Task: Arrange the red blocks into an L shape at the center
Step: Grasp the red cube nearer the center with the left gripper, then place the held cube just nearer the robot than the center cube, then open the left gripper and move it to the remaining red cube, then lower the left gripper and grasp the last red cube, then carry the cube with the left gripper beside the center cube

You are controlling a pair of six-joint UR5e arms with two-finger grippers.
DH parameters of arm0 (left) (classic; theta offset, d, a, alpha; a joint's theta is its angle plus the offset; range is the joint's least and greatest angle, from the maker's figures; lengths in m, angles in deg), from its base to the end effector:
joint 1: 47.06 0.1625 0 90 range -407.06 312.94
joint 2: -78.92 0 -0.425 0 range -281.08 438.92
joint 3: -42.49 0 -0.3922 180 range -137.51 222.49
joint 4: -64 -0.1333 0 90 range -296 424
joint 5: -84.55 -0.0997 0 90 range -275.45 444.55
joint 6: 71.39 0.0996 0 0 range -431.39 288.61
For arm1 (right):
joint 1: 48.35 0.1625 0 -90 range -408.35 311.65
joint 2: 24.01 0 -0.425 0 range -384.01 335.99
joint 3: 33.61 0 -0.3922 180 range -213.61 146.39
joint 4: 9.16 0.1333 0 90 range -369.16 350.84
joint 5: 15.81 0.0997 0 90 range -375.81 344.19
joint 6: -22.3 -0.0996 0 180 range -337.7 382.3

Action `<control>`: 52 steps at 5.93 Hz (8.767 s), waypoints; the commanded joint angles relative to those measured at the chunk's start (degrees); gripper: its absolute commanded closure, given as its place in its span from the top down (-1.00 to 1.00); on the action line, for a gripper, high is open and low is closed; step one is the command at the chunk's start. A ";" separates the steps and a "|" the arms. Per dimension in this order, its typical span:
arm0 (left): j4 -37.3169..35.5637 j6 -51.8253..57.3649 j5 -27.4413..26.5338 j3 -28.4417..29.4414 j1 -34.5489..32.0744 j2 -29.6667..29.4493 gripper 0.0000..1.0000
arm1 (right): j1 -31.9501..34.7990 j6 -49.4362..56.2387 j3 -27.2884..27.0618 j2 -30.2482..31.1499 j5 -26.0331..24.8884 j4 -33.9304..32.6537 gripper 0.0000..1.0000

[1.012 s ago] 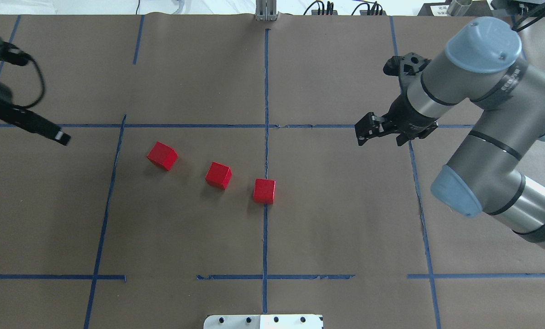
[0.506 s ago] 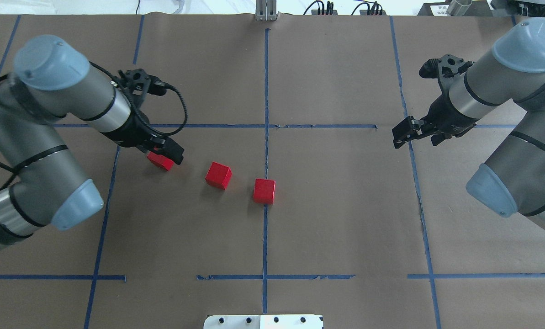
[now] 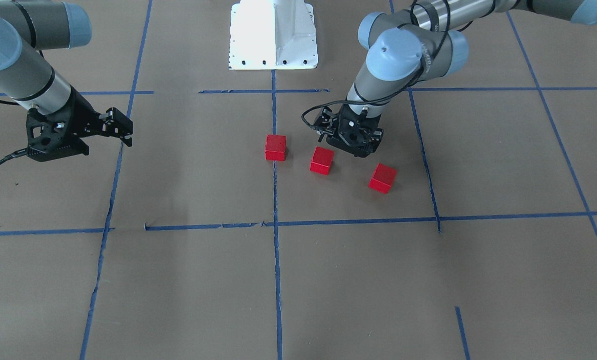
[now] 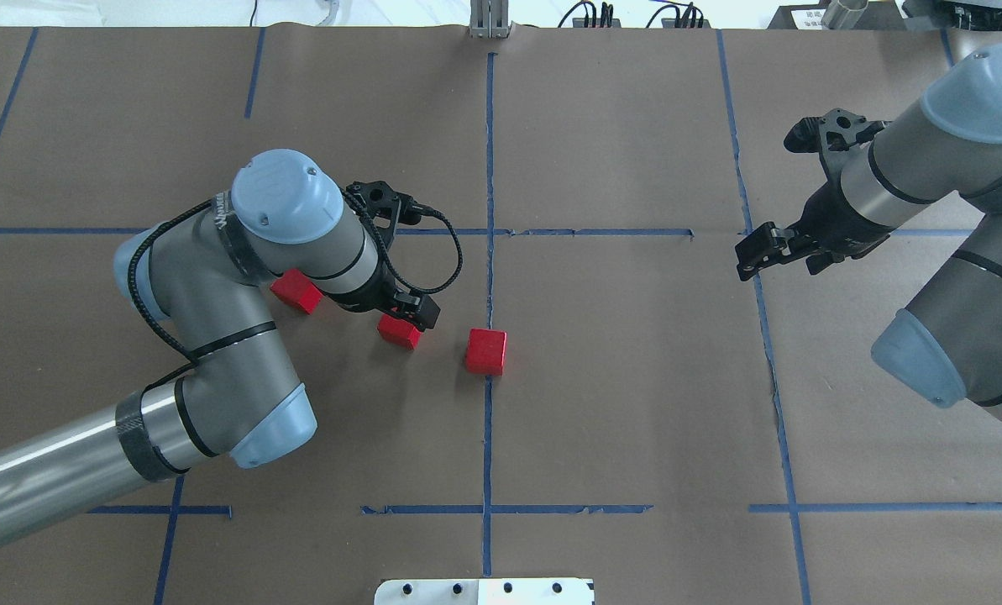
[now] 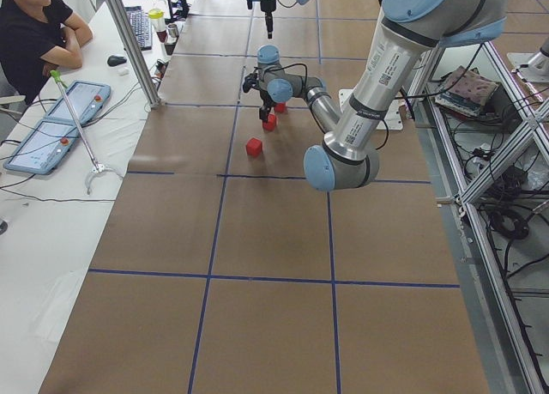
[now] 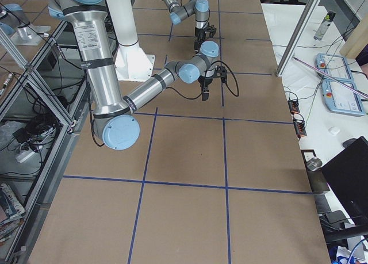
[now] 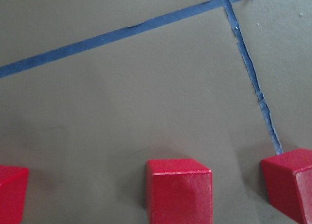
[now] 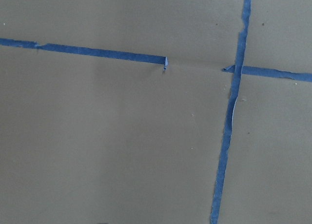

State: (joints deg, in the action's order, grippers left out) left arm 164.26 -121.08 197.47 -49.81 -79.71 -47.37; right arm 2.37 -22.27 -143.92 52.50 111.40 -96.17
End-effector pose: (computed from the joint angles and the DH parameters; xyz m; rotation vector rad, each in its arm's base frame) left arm 0.5323 -0.4533 0.2457 0.1987 0.9017 0.2945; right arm -0.2932 -0.4739 0.3614 0.0418 -0.8787 -0.1221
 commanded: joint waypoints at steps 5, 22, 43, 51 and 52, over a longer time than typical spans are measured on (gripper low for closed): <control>2.22 -1.28 -4.90 4.06 0.74 -1.15 -0.99 | -0.10 -0.08 0.27 0.13 -0.03 0.00 1.00; 1.87 -11.13 -9.38 15.04 4.78 -14.77 -0.98 | -0.80 -0.78 0.19 -0.40 -0.03 0.18 1.00; 8.81 5.21 6.27 1.32 -9.28 10.37 1.00 | -0.54 -0.87 -3.06 0.92 1.29 0.18 1.00; 6.72 4.09 -3.03 0.29 -7.96 8.88 -1.00 | -0.54 -0.87 -2.98 1.71 1.38 0.18 1.00; -2.26 -8.02 -3.48 -2.42 -7.87 5.91 -1.00 | -0.45 -0.87 -3.15 1.71 1.64 0.18 1.00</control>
State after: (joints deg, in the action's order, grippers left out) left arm 168.71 -120.17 194.78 -49.86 -87.65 -39.08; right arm 1.85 -23.14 -146.94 54.14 112.83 -96.00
